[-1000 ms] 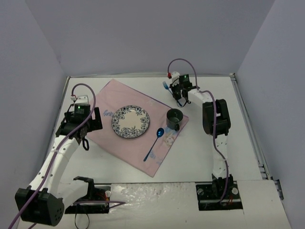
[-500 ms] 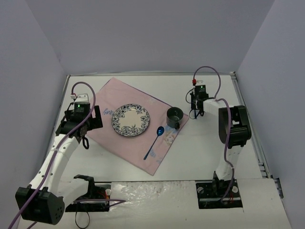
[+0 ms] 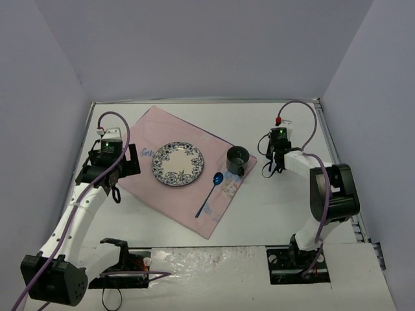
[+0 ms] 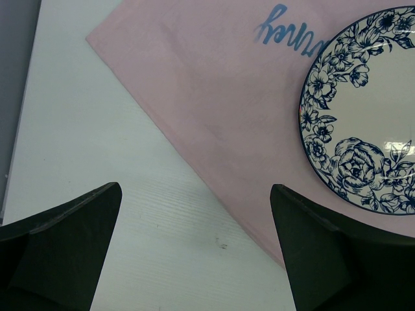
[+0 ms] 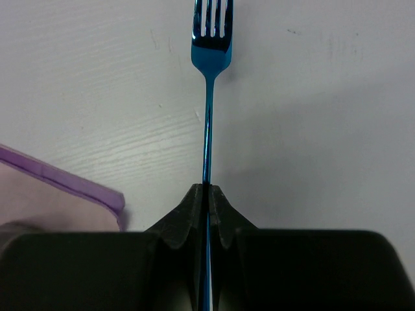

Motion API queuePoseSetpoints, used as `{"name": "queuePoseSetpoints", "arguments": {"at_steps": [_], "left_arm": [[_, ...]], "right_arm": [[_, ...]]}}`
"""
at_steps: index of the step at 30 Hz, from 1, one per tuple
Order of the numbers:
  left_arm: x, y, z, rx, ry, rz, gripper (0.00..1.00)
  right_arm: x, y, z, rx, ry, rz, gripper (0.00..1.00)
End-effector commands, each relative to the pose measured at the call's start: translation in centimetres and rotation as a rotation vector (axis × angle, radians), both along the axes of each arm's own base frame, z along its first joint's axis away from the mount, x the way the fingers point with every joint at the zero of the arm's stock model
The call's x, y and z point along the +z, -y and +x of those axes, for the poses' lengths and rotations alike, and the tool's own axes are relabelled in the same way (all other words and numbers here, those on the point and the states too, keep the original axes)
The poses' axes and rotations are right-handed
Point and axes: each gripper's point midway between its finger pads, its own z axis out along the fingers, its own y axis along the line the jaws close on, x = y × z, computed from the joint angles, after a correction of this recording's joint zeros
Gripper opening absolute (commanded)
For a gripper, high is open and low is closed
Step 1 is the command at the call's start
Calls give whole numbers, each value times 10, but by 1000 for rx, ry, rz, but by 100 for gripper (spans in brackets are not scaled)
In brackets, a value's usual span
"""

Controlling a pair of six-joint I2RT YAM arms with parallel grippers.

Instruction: Set the dinner table for one person

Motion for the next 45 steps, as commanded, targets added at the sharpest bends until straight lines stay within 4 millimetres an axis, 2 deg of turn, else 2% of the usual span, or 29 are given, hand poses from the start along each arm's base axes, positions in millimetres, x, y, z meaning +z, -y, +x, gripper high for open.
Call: {"name": "queuePoseSetpoints", "arguments": {"at_steps": [1,10,12,16,21,25,29,31,34,36,40,45], "left_arm": [[18,3,10,2,77,-15,97],[19,5,10,-3,83,-28,97],[19,10,10,-11,90,-53,97],[26,26,15,-38,116,-134,97],[49,52,26,-71,191,-246,97],[64,92,39,-131,241,-337,97],[88,155,52,-234,319,-447,97],[93,183,59,-267,330,-495,97],[118,221,71,-325,397,-568,97],[125,244,73,-357,414,-609,96],[123,283,73,-392,397,-662,93],[132,315,74,-416,399,-667,88]], "right_arm": [[34,-13,-2,-33,133,25,0],[62,-50,-19,51,197,31,0],[77,-61,-25,78,235,55,0],[104,-75,-35,137,282,72,0],[136,-104,-51,243,334,120,0],[156,-135,-63,345,378,166,0],[168,-168,-76,459,412,200,0],[171,-178,-80,497,425,223,0],[176,-188,-84,522,444,251,0],[180,-192,-86,526,458,268,0],[183,-201,-90,542,468,291,0],[180,-212,-94,559,472,302,0]]}}
